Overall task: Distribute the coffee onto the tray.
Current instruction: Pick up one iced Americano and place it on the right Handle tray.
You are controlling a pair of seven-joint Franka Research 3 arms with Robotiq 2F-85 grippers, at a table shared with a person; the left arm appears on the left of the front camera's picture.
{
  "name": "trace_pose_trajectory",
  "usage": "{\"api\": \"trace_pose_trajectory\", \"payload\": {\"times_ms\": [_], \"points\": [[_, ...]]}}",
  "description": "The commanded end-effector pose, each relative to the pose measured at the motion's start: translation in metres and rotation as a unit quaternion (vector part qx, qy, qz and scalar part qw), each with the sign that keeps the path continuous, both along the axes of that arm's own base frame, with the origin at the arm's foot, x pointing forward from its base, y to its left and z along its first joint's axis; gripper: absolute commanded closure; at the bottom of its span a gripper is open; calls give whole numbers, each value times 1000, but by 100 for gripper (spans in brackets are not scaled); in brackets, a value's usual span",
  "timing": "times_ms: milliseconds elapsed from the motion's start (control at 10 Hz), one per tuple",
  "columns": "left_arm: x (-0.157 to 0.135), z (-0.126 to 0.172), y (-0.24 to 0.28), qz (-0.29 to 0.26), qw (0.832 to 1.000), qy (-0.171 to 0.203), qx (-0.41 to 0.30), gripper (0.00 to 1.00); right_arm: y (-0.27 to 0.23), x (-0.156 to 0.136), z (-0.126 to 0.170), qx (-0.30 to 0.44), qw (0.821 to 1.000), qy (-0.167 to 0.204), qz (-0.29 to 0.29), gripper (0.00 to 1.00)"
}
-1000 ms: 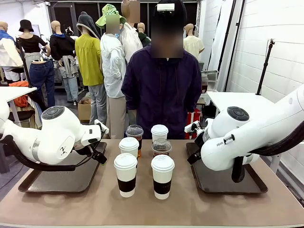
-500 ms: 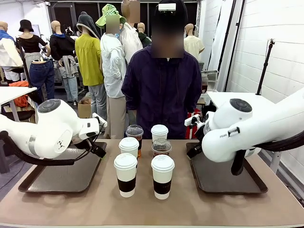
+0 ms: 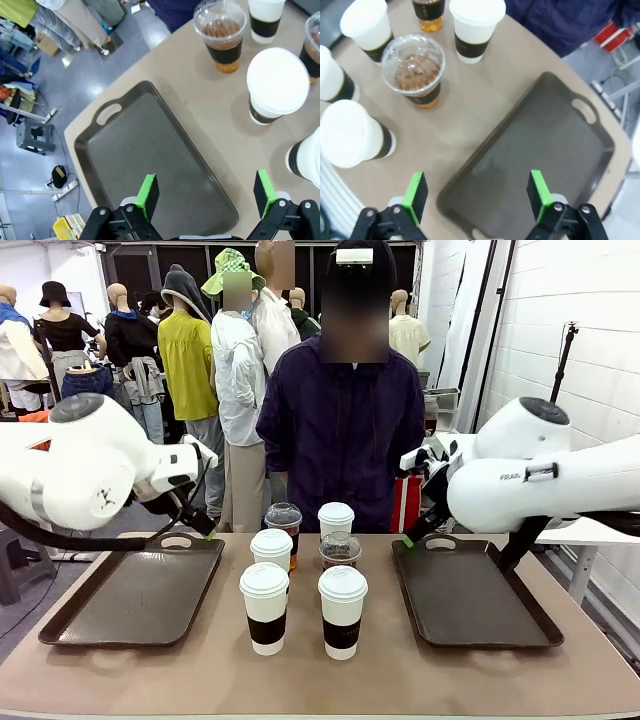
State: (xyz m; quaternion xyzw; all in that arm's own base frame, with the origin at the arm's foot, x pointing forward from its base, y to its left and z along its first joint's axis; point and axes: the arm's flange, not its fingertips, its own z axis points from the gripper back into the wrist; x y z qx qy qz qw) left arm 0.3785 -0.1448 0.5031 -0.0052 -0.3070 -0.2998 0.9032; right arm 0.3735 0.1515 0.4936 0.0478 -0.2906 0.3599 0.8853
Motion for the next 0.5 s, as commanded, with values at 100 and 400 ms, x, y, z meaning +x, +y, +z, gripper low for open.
{"api": "trace_pose_trajectory", "payload": {"times_ms": [100, 400], "points": [[-6, 18, 5, -3, 1000, 5, 22, 0, -3, -1, 14, 2, 999, 10, 31, 0], [-4, 17, 6, -6, 1000, 11, 18, 0, -8, -3, 16, 14, 999, 11, 38, 0]]}}
